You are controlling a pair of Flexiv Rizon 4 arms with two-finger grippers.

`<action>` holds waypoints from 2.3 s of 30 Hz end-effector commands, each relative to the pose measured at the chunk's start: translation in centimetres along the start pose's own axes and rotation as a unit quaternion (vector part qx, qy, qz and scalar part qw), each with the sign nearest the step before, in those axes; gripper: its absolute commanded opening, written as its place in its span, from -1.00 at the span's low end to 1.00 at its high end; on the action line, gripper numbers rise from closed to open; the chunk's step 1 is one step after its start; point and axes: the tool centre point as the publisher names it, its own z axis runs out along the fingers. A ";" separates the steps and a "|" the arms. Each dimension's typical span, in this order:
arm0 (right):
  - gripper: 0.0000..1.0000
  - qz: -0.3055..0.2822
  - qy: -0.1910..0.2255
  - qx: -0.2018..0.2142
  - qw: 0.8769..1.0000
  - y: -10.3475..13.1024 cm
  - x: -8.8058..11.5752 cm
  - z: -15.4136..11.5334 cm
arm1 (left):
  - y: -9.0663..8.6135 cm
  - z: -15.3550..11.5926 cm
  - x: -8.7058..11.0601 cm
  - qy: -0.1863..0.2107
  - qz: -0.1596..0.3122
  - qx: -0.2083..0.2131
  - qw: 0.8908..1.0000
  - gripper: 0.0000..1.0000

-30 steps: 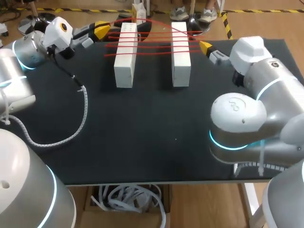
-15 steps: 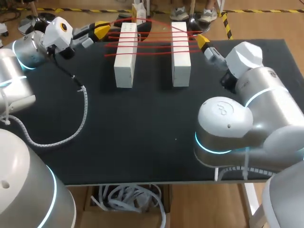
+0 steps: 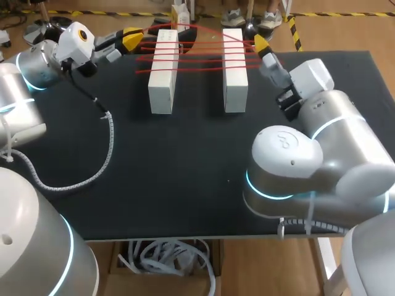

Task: Grab the tape and strap the tape.

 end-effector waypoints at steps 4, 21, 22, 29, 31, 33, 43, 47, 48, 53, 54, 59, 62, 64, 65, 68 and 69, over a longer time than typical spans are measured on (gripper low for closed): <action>1.00 0.196 0.172 0.055 0.964 0.4 -0.6 -0.6 | 0.1 0.0 0.0 0.000 0.001 0.001 1.000 -1.00; 1.00 0.183 0.173 0.062 0.966 0.3 -0.8 -0.6 | 0.1 0.0 0.0 0.000 0.001 0.001 1.000 -1.00; 1.00 0.200 0.168 0.044 0.964 0.3 -1.0 -0.5 | 0.1 0.0 0.0 0.000 0.001 0.001 1.000 -1.00; 1.00 0.328 0.135 -0.050 0.934 -0.5 -0.9 -0.3 | 0.1 0.0 0.0 0.000 0.001 0.001 1.000 -1.00; 1.00 0.349 0.129 -0.068 0.926 -0.7 -0.9 -0.2 | 0.1 0.0 0.0 0.000 0.001 0.001 1.000 -1.00; 1.00 0.366 0.123 -0.079 0.919 -0.9 -0.8 -0.1 | 0.1 0.0 0.0 0.000 0.001 0.001 1.000 -1.00; 1.00 0.516 0.088 -0.122 0.843 -1.9 1.4 0.1 | 0.1 0.0 0.0 0.000 0.001 0.001 1.000 -1.00; 1.00 0.552 0.067 -0.136 0.820 -1.5 2.0 0.2 | 0.1 0.0 0.0 0.000 0.001 0.001 1.000 -1.00; 1.00 0.561 0.058 -0.137 0.815 -1.3 2.1 0.2 | 0.1 0.0 0.0 0.000 0.001 0.001 1.000 -1.00; 1.00 0.587 0.017 -0.140 0.798 -0.7 2.9 0.4 | 0.1 0.0 0.0 0.000 0.001 0.001 1.000 -1.00; 1.00 0.587 0.007 -0.135 0.798 -0.6 3.1 0.4 | 0.1 0.0 0.0 0.000 0.001 0.001 1.000 -1.00; 1.00 0.572 -0.041 -0.105 0.812 -0.4 3.9 0.4 | 0.1 0.0 0.0 0.000 0.001 0.001 1.000 -1.00; 1.00 0.549 -0.054 -0.101 0.828 -0.2 4.1 0.5 | 0.1 0.0 0.0 0.000 0.001 0.001 1.000 -1.00; 1.00 0.541 -0.059 -0.106 0.832 -0.1 4.2 0.5 | 0.1 0.0 0.0 0.000 0.001 0.001 1.000 -1.00; 1.00 0.543 -0.063 -0.109 0.830 0.0 4.1 0.5 | 0.1 0.0 0.0 0.000 0.001 0.001 1.000 -1.00; 1.00 0.544 -0.070 -0.113 0.829 0.1 3.8 0.8 | 0.1 0.0 0.0 0.000 0.001 0.001 1.000 -1.00; 1.00 0.544 -0.071 -0.114 0.828 0.1 3.7 0.9 | 0.1 0.0 0.0 0.000 0.001 0.001 1.000 -1.00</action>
